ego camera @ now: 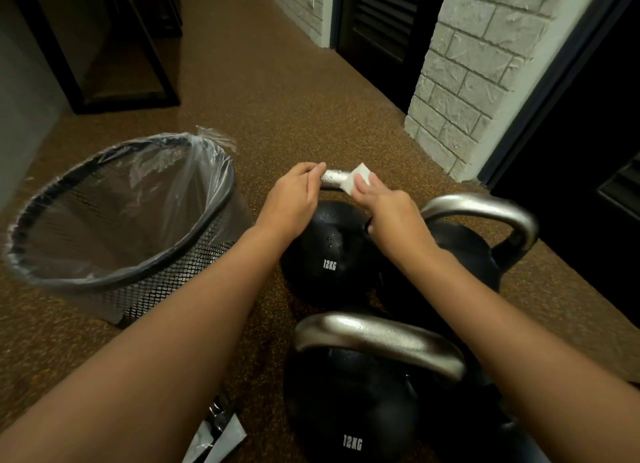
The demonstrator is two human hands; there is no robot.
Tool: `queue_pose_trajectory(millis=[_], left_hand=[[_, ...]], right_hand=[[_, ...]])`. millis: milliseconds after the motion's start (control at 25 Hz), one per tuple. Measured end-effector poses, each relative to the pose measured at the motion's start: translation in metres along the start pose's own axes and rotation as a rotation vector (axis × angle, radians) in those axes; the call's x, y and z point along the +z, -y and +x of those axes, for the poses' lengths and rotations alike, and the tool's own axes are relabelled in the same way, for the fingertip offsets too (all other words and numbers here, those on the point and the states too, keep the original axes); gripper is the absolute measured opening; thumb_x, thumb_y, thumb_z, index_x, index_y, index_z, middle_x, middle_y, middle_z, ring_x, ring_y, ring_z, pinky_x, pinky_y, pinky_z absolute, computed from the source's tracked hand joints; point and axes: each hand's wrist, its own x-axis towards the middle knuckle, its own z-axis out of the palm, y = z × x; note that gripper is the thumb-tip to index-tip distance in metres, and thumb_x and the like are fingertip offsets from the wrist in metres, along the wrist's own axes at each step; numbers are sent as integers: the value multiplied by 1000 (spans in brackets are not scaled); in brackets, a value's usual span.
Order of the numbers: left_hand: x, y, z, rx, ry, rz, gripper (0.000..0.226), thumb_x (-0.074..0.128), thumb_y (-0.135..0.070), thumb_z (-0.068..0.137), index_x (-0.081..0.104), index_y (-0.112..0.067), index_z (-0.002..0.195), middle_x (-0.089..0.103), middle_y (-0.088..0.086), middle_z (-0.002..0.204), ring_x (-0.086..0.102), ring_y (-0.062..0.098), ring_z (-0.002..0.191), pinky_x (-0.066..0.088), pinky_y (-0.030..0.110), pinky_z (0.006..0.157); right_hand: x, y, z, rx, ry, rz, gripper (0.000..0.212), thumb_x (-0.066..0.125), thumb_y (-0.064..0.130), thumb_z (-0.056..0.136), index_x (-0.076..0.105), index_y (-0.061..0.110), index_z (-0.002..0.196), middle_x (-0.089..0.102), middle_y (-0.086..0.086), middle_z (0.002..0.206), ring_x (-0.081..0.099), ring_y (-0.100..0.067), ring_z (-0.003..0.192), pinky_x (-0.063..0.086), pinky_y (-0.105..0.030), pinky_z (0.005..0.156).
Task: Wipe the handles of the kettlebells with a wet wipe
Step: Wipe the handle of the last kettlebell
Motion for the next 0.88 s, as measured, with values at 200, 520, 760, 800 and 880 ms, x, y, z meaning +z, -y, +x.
queue_pose_trajectory(millis=[200, 520, 760, 800, 880], left_hand=[[-1, -6, -3, 2, -15, -16, 42, 29, -33, 100, 57, -13, 124, 56, -1, 125, 52, 13, 113, 38, 25, 93], [1, -6, -4, 5, -32, -33, 42, 30, -33, 100, 57, -12, 125, 55, -1, 127, 51, 11, 113, 36, 21, 92], [0, -4, -3, -1, -10, -21, 44, 28, -35, 100, 55, -12, 126, 56, -1, 125, 51, 10, 113, 34, 19, 91], [0, -3, -3, 1, -7, -19, 44, 28, -35, 100, 55, -12, 126, 56, -1, 125, 51, 10, 113, 34, 19, 91], [-1, -3, -2, 5, -7, -11, 44, 28, -35, 100, 55, -12, 126, 57, -1, 124, 51, 11, 112, 33, 18, 90]], right_hand=[[2, -11, -5, 3, -47, -19, 70, 48, -9, 78, 39, 18, 141, 31, -1, 152, 31, -25, 139, 35, -41, 107], [-1, -14, 1, 36, -216, 130, 68, 51, -14, 71, 53, 17, 131, 54, -8, 135, 52, -30, 122, 42, -41, 101], [-7, -23, 30, 231, -125, 316, 47, 51, -5, 80, 65, 20, 118, 65, -9, 119, 55, -27, 117, 39, -30, 102], [-9, -30, 33, 294, -61, 314, 45, 54, -4, 81, 65, 21, 118, 65, -9, 120, 54, -26, 118, 38, -28, 101], [-13, -37, 37, 369, 51, 341, 44, 53, -3, 81, 67, 22, 114, 64, -8, 120, 50, -25, 121, 37, -28, 103]])
